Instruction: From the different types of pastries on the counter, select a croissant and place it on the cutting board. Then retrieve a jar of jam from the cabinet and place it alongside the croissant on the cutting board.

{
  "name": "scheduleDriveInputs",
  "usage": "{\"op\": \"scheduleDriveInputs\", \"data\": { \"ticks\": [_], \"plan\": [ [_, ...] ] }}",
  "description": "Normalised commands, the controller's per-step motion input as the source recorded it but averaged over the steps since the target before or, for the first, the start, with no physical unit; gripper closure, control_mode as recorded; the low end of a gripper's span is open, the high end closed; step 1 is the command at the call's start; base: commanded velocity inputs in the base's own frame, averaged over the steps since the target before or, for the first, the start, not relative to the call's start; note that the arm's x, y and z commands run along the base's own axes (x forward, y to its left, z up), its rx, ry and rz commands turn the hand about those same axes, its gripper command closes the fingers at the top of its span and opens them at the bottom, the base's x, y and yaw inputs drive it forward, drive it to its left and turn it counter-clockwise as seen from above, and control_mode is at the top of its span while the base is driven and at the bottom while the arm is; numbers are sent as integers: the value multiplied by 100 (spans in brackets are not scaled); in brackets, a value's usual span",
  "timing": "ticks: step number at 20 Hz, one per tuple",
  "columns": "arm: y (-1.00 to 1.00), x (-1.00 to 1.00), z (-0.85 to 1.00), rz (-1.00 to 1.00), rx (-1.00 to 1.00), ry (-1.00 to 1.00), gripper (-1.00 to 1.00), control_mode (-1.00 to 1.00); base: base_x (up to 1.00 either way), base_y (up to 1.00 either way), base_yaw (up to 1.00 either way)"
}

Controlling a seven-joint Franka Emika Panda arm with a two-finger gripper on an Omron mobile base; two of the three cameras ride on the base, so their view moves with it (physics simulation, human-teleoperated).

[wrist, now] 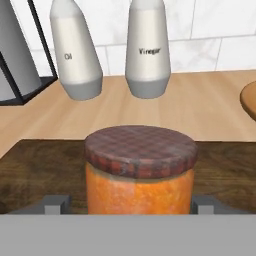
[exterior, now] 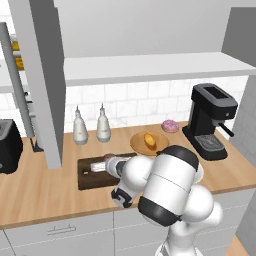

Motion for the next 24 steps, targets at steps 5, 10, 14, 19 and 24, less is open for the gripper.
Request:
{"op": "scheduleDriveInputs", "data": {
  "ticks": [5,10,14,19,24],
  "plan": [
    [0,-1,-2,0,0,0,-100,-100,0,0,0],
    [0,-13,-1,0,0,0,-100,-100,0,0,0],
    [-3,-34,0,0,0,0,-100,-100,0,0,0],
    [-26,-53,21,0,0,-3,-100,-100,0,0,0],
    [-34,-65,47,0,0,-2,-100,-100,0,0,0]
  ]
}}
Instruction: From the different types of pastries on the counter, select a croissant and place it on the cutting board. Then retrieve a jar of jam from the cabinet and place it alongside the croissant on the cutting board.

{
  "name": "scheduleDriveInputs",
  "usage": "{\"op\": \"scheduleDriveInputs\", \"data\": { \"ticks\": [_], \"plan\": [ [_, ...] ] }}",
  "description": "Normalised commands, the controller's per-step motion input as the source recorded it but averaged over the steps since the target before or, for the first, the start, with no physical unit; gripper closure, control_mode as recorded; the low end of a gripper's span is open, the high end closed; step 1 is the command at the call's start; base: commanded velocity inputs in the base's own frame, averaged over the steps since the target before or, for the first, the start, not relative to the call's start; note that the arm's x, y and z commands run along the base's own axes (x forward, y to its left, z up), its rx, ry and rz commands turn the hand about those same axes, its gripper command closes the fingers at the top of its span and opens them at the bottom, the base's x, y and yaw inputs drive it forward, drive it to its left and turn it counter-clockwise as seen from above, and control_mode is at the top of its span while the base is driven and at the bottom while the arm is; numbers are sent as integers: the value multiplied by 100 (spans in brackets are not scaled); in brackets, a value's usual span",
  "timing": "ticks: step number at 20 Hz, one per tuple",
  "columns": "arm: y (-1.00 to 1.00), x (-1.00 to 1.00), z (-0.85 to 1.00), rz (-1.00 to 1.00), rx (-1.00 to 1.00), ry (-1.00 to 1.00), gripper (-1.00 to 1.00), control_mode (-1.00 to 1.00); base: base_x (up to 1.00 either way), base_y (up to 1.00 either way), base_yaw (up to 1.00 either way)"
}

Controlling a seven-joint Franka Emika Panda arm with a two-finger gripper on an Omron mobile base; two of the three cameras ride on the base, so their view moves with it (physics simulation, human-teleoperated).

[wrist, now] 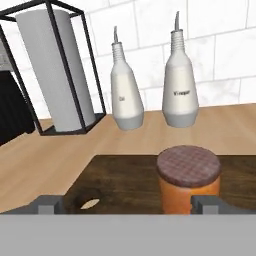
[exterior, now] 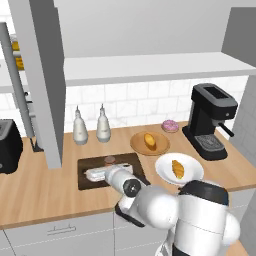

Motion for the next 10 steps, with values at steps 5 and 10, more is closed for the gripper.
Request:
{"op": "scheduleDriveInputs", "data": {
  "ticks": [5,10],
  "plan": [
    [-70,-80,56,-2,0,3,-100,-100,0,0,0],
    [-100,-100,38,-12,0,32,-100,-100,0,0,0]
  ]
}}
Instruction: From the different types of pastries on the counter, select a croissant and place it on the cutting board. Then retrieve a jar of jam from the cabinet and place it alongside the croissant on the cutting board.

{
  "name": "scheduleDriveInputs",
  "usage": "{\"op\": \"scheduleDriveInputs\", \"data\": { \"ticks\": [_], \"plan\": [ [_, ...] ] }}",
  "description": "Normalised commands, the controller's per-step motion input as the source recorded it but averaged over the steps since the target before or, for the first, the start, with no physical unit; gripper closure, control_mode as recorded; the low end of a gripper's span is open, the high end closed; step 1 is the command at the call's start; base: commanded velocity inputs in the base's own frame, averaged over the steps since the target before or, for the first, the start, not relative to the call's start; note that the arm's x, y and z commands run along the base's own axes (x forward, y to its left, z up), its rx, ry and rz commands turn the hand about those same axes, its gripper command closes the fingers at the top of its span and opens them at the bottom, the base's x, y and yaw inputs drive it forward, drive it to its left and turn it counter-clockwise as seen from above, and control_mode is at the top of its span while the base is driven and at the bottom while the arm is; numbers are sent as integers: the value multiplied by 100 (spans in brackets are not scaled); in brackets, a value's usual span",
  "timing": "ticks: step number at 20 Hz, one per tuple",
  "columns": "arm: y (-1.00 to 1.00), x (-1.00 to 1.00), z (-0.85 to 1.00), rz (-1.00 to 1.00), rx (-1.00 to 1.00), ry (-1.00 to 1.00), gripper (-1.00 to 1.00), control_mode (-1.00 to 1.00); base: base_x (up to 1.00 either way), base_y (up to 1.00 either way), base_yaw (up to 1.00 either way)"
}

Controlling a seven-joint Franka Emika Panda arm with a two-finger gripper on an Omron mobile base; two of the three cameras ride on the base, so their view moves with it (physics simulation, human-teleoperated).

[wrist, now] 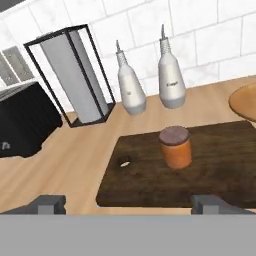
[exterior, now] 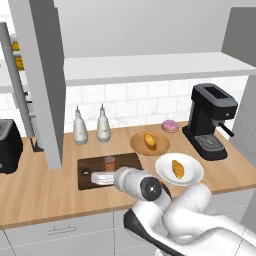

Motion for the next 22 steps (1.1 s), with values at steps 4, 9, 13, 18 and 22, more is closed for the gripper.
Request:
{"op": "scheduleDriveInputs", "data": {
  "ticks": [4,9,13,18,22],
  "plan": [
    [-100,-92,34,-16,-2,48,-100,-100,0,0,0],
    [-100,-79,35,-18,-4,53,-100,-100,0,0,0],
    [-88,-52,23,-15,-10,43,-100,-100,0,0,0],
    [-18,12,-1,0,-7,-1,-100,-100,0,0,0],
    [-79,5,0,0,-9,0,-100,-100,0,0,0]
  ]
}}
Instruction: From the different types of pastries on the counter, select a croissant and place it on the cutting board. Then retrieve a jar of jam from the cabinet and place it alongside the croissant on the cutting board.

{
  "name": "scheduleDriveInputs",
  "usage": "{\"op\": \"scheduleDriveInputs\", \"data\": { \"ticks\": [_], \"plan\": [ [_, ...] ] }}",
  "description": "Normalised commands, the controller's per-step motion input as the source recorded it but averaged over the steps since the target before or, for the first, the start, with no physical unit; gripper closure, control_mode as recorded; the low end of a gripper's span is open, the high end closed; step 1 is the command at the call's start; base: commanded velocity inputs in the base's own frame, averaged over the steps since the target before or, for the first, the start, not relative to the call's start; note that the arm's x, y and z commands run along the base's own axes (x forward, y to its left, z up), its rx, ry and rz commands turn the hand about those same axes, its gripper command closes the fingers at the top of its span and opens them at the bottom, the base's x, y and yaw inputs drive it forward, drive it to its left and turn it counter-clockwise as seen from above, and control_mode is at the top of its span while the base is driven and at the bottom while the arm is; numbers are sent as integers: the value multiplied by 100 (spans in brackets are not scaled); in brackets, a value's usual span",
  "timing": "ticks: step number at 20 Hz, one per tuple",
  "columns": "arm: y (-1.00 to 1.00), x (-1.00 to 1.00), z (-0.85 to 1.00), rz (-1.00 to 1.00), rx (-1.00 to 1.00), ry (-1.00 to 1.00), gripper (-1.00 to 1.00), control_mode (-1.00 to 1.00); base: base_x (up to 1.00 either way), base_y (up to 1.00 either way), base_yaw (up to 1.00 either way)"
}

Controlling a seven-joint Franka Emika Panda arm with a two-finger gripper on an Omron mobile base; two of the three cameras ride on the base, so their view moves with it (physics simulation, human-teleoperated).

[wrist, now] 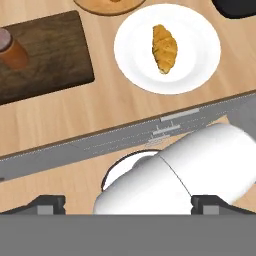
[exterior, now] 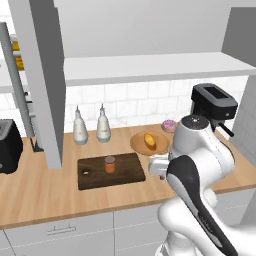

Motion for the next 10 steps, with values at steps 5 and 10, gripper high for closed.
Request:
{"op": "scheduleDriveInputs", "data": {
  "ticks": [5,10],
  "plan": [
    [-79,0,5,7,0,0,-100,-100,0,0,0],
    [-61,3,0,27,0,0,-100,-100,0,0,0]
  ]
}}
